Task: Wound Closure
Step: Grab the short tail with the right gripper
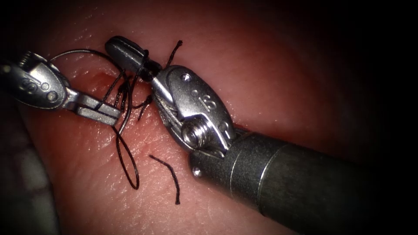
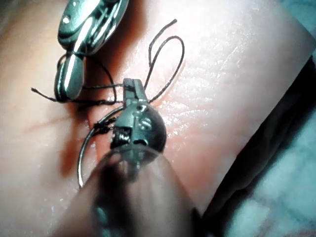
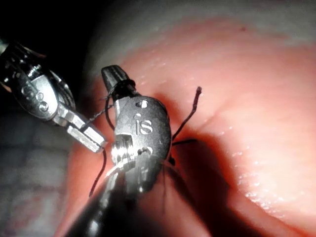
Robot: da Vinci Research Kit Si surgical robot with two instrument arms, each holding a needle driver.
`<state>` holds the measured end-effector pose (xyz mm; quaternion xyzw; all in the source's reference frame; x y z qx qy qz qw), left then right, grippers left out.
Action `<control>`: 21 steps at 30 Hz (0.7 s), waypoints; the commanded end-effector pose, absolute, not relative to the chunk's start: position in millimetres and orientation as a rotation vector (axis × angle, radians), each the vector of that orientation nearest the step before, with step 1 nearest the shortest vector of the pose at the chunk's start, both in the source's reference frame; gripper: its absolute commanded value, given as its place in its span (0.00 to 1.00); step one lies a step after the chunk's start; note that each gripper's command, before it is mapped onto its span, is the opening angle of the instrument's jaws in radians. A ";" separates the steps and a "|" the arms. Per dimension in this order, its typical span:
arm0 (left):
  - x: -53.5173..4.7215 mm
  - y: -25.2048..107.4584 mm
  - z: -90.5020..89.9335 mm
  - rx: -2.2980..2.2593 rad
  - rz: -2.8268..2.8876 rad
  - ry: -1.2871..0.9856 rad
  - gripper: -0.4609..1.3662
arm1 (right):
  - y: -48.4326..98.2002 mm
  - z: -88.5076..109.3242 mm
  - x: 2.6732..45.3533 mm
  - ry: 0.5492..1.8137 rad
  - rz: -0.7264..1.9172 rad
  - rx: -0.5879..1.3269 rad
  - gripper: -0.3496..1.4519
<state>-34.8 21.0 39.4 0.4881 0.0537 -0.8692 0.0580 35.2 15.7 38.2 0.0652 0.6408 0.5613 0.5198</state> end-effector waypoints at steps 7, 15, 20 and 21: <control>-35.0 20.9 38.8 1.476 -2.633 0.175 0.06 | 13.2 38.8 34.1 1.387 1.538 0.202 0.43; -36.0 21.3 38.7 1.481 -2.645 0.176 0.06 | 11.4 40.1 33.1 1.342 1.632 0.213 0.46; -36.9 21.4 38.8 1.488 -2.654 0.162 0.06 | 11.6 40.4 32.2 1.328 1.698 0.200 0.47; -37.2 21.5 38.9 1.491 -2.657 0.158 0.06 | 11.6 40.6 31.9 1.328 1.708 0.204 0.49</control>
